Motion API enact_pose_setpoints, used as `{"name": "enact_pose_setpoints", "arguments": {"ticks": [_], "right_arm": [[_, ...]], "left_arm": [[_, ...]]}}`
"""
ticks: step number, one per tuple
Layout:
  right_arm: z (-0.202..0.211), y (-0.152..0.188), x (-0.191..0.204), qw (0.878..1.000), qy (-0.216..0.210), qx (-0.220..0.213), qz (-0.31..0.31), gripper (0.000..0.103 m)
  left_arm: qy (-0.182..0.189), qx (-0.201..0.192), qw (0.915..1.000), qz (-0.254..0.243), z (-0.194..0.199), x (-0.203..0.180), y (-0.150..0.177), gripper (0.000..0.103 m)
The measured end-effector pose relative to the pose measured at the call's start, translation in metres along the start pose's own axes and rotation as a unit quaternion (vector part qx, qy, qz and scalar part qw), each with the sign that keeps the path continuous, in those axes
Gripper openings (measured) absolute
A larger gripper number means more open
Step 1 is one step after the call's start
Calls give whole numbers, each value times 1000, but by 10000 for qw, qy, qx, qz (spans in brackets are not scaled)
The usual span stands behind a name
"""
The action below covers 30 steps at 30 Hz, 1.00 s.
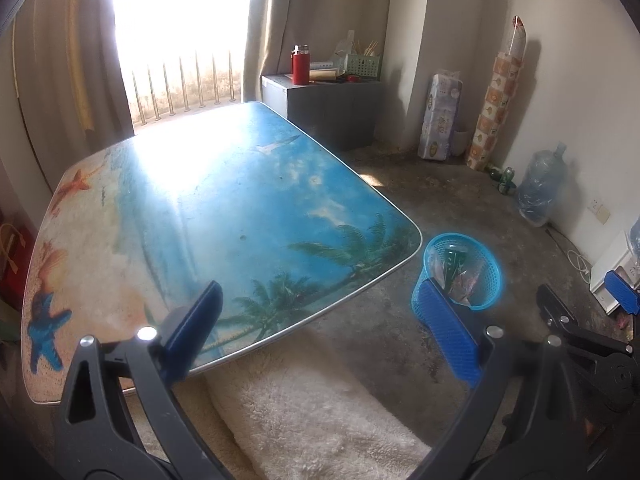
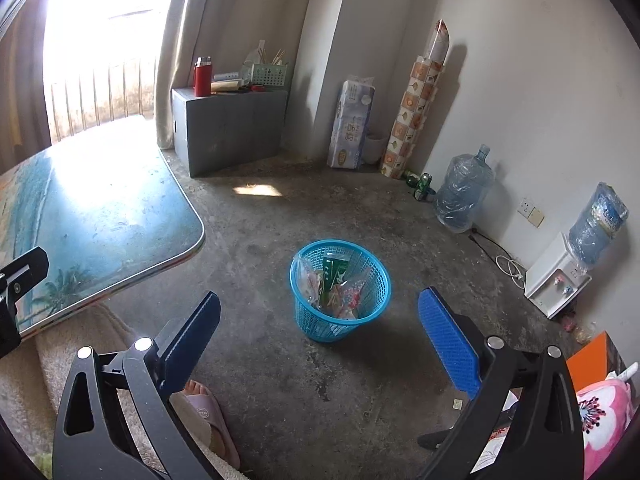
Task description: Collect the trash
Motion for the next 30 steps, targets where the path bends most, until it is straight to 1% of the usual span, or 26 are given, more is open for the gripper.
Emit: {"name": "enact_pose_setpoints", "arguments": {"ticks": [2, 5, 9, 13, 17, 24, 30], "right_arm": [[0, 1, -3, 9998, -62, 105, -141, 97], [0, 3, -10, 9991, -90, 129, -383, 97], [0, 2, -15, 9981, -57, 117, -610, 97], [-3, 3, -15, 9969, -121, 200, -755, 97], [-6, 5, -12, 9967, -118, 286, -749, 97], [-10, 11, -18, 9959, -22, 429, -795, 97], [-15, 18, -32, 9937, 16, 566, -970, 97]], "left_arm": [[118, 91, 9999, 39, -3, 0, 1, 95], [99, 174, 9997, 130, -6, 2, 4, 95], [-155, 150, 9994, 267, -5, 7, 9, 95], [-176, 245, 9989, 347, -5, 8, 14, 95], [-187, 306, 9992, 198, -6, 3, 16, 94], [149, 541, 9983, -138, -12, -13, 22, 95], [179, 626, 9972, -379, -12, -26, 25, 95]]}}
Point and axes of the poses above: each gripper's, at about its wrist camera, not at the fingertips, and z roughly against the way its jaws point, x to its left, y to its underside, the point moved 3 cm from there along -z, roughly the way its jaws point, and after that the axes turned 9 degrees about x, right-handed, at the moved point
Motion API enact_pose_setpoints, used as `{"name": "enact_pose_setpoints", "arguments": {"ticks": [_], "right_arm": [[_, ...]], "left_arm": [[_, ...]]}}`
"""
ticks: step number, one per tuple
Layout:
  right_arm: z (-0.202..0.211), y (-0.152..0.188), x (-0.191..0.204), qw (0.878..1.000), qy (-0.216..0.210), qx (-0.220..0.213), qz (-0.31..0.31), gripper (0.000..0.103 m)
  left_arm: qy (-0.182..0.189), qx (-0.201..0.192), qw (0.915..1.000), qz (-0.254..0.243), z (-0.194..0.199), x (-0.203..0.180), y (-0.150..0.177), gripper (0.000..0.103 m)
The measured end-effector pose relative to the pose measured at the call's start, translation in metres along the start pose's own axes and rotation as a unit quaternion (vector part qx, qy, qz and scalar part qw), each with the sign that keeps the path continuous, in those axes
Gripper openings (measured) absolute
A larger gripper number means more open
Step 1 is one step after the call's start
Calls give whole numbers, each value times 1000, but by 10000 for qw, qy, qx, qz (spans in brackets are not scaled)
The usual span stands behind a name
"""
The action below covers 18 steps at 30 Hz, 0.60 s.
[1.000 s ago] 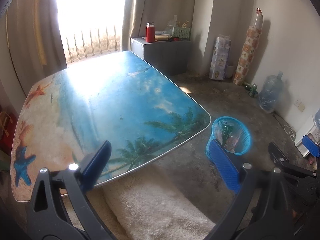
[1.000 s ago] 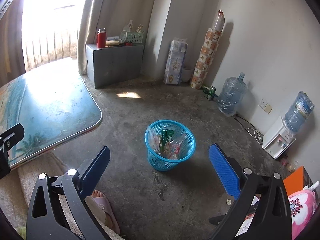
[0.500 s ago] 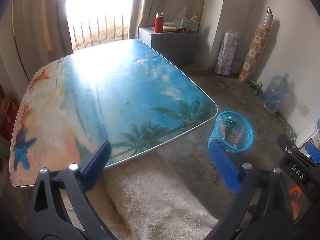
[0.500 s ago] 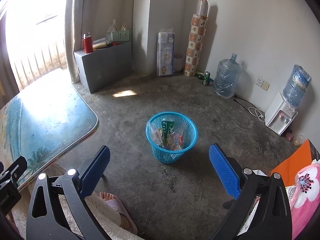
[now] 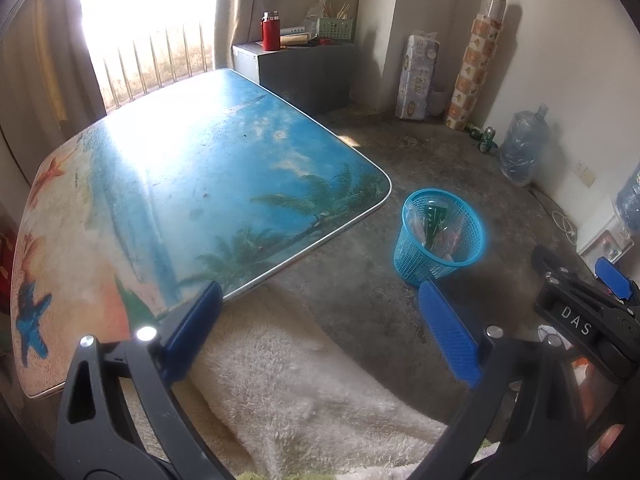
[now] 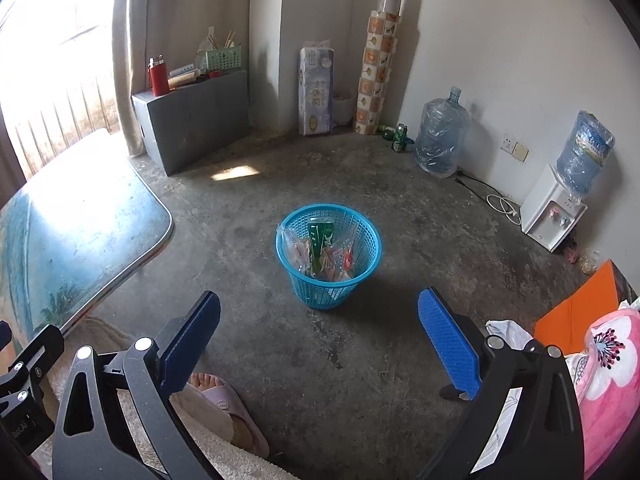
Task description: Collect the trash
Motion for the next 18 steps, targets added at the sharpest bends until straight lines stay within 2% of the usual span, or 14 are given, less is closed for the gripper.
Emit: {"name": "enact_pose_setpoints", "arguments": {"ticks": [8, 18], "right_arm": [[-7, 0, -13, 9997, 21, 163, -175, 97], [-12, 7, -17, 9991, -11, 320, -276, 97]], "left_arm": [[-68, 125, 9998, -124, -4, -12, 0, 94], [-240, 55, 9993, -283, 1, -20, 0, 95]]}}
Point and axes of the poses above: each gripper's, at about its wrist camera, not at the fingertips, and z roughly against the way its jaws point, x to its left, y to its underside, the point moved 3 cm from there along -z, roughly the way its jaws point, and after that the axes turned 9 degrees about x, right-handed, at the moved point
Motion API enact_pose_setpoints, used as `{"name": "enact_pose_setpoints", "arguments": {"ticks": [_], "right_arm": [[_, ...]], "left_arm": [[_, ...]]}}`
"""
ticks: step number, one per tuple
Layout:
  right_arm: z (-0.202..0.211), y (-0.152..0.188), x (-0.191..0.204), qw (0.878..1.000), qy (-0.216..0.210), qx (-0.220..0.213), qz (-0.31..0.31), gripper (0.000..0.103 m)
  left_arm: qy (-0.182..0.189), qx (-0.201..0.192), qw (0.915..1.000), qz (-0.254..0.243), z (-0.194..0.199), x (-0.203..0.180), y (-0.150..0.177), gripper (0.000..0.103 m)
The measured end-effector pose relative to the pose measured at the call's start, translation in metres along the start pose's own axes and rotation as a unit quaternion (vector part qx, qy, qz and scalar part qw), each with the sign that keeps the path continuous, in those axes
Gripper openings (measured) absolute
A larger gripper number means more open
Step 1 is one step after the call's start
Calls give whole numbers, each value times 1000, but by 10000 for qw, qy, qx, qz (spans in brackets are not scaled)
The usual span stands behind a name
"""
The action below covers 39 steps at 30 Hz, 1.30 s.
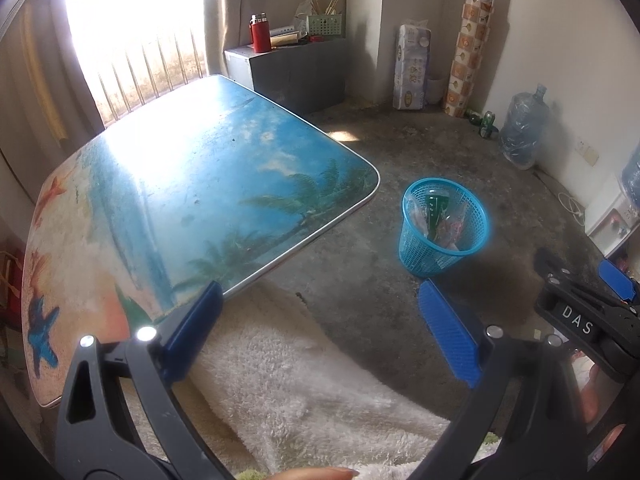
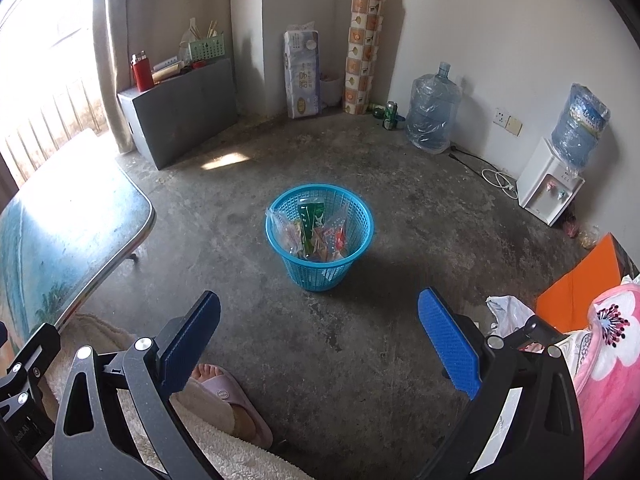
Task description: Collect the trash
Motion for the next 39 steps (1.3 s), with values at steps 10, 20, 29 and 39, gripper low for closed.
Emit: {"name": "enact_pose_setpoints", "arguments": {"ticks": [10, 20, 29, 39], "right_arm": [[-3, 0, -2, 10000, 8, 84, -40, 97], [-3, 2, -2, 9999, -14, 100, -61, 97], [-7, 4, 0, 9998, -51, 156, -68, 97], [-6, 6, 5, 9998, -54, 170, -44, 97]], "left_arm": [[-80, 13, 10000, 29, 2, 1, -2, 95], [-94, 42, 9999, 73, -1, 3, -2, 95], [-94, 42, 9999, 61, -1, 3, -3, 95], [-107, 55, 9999, 92, -2, 6, -1, 95]]}}
Point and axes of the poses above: each gripper's, at about its wrist camera, not at the fingertips, and z roughly against the way its jaws point, x to its left, y to its underside, the point moved 3 cm from there along -z, roughly the way its jaws point, and after that the axes turned 9 degrees about x, right-handed, at the moved point
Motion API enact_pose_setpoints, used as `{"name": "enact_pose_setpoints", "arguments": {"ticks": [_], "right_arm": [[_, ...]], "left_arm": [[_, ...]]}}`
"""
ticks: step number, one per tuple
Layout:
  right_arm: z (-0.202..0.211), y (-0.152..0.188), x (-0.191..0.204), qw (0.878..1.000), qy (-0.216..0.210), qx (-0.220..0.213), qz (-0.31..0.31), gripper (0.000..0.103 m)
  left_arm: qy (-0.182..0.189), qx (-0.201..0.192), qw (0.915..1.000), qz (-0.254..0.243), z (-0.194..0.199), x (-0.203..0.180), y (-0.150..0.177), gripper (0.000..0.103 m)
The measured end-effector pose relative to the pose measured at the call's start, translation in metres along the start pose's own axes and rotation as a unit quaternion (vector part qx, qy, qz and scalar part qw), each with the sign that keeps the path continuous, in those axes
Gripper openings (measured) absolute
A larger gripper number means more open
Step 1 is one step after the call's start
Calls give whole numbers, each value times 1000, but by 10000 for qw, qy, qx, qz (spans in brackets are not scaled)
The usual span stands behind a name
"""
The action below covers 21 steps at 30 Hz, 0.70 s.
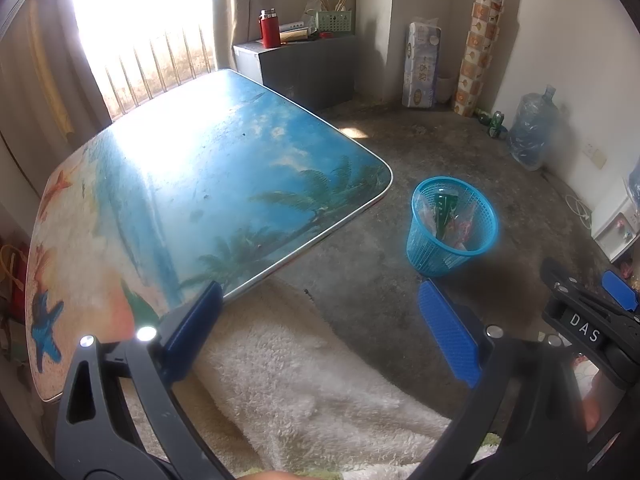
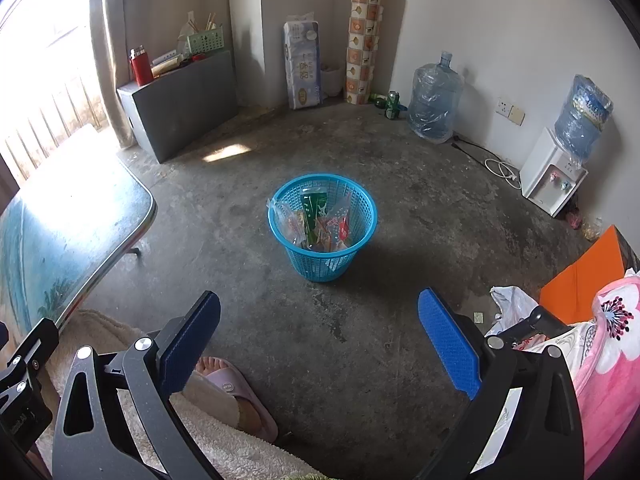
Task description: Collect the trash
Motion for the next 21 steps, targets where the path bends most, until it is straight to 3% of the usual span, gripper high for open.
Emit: {"name": "enact_pose_setpoints", "arguments": {"ticks": [21], "right_arm": [[1, -1, -1, 10000, -28, 15, 11, 97]], "left_arm": [[-5, 2, 10000, 2, 0, 1, 0, 95]]}}
Point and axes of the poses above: each gripper's, at about its wrist camera, not at the fingertips, and z roughly against the way its jaws point, x to its left, y to its underside, the point moved 3 cm from there along -z, roughly the way its jaws point, and after that the axes turned 9 degrees about x, right-handed, at the moved point
